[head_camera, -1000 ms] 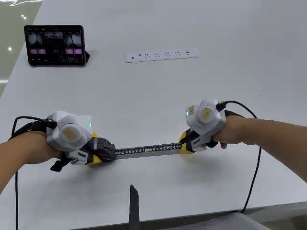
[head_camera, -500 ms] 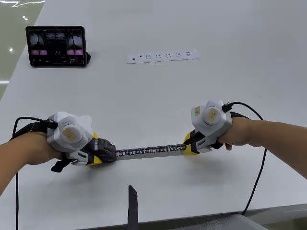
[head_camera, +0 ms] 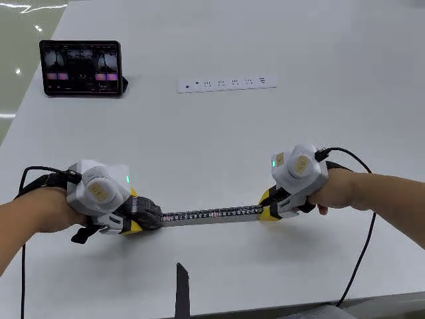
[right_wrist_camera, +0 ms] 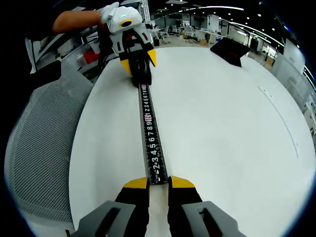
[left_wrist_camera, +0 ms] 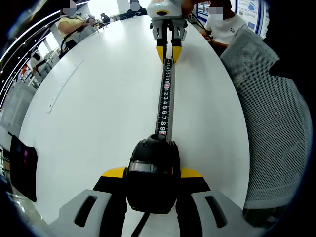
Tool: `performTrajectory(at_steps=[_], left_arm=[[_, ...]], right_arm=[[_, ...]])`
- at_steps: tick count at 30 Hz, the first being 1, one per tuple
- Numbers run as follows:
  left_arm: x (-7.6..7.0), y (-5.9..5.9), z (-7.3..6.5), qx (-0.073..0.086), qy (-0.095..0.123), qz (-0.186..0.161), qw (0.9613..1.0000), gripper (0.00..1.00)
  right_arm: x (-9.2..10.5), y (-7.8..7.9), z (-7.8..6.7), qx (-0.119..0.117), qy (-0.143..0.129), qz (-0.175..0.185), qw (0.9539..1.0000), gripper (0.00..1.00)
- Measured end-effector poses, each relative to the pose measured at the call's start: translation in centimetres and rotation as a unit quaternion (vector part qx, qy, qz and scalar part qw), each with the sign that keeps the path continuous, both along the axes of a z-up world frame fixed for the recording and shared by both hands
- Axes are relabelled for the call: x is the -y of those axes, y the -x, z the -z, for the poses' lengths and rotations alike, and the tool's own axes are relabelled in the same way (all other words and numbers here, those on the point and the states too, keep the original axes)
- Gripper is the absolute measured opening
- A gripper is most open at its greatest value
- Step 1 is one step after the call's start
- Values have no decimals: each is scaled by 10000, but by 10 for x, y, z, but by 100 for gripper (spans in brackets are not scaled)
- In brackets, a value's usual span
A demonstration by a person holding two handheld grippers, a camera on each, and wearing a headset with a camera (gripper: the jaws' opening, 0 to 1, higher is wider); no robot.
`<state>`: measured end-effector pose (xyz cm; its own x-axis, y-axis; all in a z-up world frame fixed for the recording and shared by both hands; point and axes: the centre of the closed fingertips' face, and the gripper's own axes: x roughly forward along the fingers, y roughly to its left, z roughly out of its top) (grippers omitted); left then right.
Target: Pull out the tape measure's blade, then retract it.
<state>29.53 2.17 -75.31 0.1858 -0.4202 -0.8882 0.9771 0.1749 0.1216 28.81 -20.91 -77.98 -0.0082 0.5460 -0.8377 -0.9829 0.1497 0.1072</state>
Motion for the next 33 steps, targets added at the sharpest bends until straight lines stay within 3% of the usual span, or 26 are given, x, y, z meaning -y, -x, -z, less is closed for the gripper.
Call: performTrajectory(at_steps=[33], left_arm=[[-2,-2,2,17,-37,6,10000,33]], right_arm=[[11,1,0,-13,6,68,10000,10]])
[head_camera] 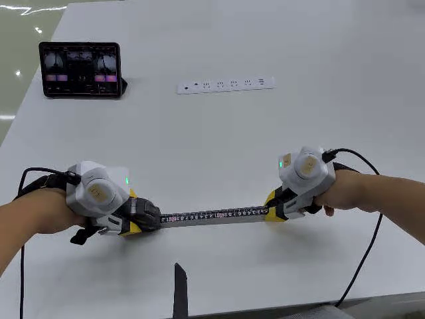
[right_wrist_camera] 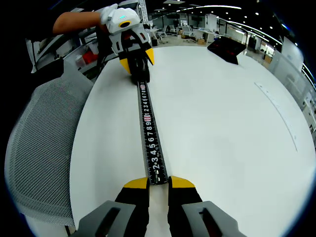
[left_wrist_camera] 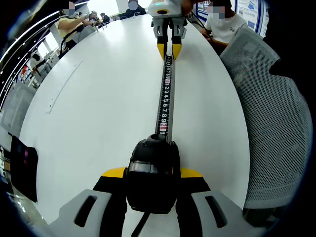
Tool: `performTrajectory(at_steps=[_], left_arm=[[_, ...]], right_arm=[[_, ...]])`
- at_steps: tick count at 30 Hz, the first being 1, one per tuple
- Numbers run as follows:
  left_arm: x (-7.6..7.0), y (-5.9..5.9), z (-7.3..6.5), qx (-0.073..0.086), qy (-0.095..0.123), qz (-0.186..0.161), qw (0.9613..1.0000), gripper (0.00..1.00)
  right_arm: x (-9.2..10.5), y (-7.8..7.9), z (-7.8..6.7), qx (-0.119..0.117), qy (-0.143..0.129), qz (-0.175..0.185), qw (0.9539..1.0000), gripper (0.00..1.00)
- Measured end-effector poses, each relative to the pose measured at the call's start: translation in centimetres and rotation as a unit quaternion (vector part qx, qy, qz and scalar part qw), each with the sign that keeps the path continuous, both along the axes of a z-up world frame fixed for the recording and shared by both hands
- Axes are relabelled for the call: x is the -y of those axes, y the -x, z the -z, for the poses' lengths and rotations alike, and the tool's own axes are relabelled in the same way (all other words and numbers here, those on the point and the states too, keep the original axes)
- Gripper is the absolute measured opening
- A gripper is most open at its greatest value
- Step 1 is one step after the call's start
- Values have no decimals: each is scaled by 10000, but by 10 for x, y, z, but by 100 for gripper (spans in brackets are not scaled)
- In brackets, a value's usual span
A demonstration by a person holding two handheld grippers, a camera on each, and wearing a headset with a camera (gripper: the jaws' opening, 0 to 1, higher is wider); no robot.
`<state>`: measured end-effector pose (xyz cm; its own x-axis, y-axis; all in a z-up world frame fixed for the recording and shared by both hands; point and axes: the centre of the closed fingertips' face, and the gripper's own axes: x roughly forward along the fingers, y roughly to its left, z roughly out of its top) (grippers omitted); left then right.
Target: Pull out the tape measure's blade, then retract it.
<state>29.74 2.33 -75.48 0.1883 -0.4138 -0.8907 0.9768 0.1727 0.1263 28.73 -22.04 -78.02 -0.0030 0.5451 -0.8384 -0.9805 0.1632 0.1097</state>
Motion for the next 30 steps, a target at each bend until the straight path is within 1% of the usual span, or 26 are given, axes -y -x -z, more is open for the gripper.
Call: performTrajectory(at_steps=[19,30], left_arm=[[1,2,-2,2,-5,0,10000,33],[2,3,-2,18,5,-25,10000,33]], right_arm=[[10,0,0,-25,-7,89,10000,10],[10,0,0,-24,-30,211,9998,10]])
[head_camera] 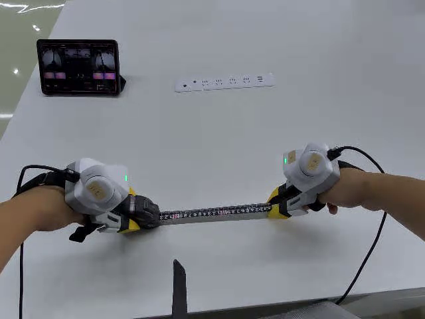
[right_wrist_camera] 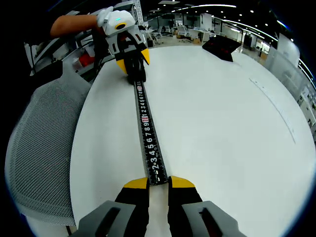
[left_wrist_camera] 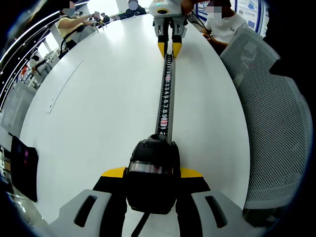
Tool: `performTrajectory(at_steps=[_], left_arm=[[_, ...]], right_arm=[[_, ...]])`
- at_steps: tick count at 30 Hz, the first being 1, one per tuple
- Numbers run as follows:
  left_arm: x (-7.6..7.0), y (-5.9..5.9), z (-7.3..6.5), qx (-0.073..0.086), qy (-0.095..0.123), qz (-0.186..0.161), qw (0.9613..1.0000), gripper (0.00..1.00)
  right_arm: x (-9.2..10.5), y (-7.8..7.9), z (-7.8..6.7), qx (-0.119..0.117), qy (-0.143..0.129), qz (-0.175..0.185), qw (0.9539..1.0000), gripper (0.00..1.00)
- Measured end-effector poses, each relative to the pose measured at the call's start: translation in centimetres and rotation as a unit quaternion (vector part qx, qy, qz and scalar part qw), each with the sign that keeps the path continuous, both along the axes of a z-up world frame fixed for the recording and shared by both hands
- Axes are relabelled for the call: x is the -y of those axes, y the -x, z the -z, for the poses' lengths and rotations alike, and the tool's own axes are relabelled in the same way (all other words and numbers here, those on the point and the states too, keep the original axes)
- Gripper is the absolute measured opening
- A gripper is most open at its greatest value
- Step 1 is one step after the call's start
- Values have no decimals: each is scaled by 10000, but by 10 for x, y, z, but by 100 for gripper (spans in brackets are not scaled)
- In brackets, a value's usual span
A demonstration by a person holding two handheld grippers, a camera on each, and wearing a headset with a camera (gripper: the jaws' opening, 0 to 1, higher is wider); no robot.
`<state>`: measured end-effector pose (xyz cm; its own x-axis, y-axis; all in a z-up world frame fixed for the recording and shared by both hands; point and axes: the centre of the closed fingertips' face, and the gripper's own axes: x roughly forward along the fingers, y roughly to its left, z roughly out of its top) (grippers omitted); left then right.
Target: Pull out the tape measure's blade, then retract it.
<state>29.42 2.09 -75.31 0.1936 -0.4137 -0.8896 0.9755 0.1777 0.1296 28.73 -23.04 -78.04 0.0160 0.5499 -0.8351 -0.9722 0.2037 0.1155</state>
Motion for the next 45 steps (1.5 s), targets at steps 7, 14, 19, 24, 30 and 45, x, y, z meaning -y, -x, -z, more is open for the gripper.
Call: performTrajectory(at_steps=[7,14,19,24,30,45], left_arm=[[0,-2,1,8,56,-66,10000,34],[-1,-5,3,-22,50,-96,9999,34],[-1,-5,3,-92,-20,12,10000,35],[-1,-4,2,-104,-101,105,9998,34],[-1,-3,2,-162,-175,134,9996,34],[1,-3,6,-168,-231,36,9996,36]], right_arm=[[-2,-1,1,12,138,-55,9999,10],[-2,-2,0,-98,207,-38,9997,11],[-2,-2,0,-31,350,-158,9993,11],[-1,-2,1,124,505,-358,9980,12],[-1,-3,2,115,670,-413,9968,12],[-2,-4,1,-32,772,-67,9970,12]])
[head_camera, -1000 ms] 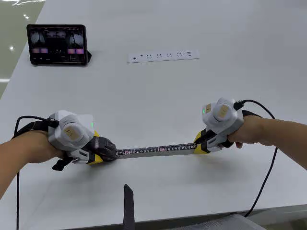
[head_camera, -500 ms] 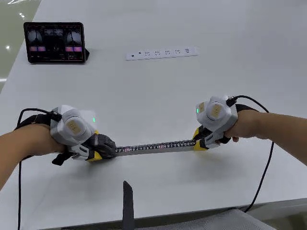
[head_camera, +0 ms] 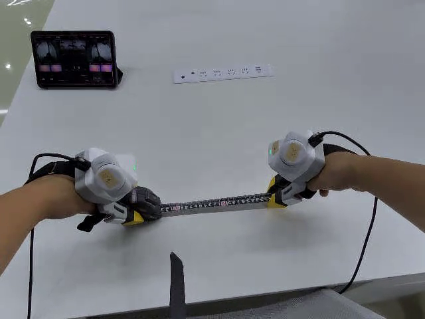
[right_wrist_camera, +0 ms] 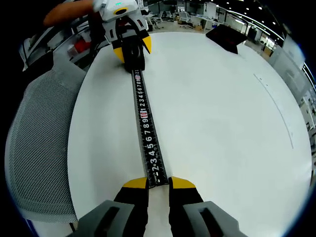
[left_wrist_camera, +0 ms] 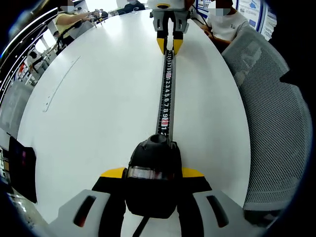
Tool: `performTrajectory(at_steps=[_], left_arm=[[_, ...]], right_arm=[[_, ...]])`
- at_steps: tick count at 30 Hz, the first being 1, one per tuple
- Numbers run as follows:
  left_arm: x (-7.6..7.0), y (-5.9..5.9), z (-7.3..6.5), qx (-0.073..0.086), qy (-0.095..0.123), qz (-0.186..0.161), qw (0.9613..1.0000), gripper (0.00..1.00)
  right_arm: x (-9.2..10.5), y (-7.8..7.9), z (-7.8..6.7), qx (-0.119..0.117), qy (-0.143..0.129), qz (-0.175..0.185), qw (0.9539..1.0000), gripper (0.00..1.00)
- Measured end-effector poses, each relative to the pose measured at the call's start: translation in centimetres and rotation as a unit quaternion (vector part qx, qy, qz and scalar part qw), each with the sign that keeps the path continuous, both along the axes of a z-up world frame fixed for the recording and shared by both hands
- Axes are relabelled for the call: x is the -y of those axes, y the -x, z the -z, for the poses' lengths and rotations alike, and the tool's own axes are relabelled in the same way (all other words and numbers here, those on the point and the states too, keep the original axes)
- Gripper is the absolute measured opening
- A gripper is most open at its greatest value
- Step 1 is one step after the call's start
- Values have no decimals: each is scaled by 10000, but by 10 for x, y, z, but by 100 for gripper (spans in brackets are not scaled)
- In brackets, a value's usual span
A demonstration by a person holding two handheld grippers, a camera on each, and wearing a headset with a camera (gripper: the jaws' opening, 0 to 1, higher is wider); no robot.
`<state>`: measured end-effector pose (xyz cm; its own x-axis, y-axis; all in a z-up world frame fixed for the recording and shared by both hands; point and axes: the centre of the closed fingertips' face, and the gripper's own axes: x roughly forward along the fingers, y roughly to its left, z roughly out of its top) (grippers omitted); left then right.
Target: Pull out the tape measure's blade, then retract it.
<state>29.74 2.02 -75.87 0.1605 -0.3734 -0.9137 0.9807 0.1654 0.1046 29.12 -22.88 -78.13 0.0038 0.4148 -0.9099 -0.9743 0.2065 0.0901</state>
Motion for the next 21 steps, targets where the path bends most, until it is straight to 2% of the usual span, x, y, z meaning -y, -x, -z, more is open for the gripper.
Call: performTrajectory(at_steps=[5,9,12,21], left_arm=[[-2,1,0,-23,-138,62,9999,36],[-6,2,-2,-74,-182,51,9998,36],[-12,0,-2,-53,-229,136,9996,35],[-15,3,-14,-159,-80,-17,9998,42]], right_arm=[[0,2,0,24,-104,-67,9999,12],[-2,4,0,129,-1,-227,9997,12],[-1,6,0,131,98,-330,9993,15],[2,6,-5,177,238,-285,9992,17]])
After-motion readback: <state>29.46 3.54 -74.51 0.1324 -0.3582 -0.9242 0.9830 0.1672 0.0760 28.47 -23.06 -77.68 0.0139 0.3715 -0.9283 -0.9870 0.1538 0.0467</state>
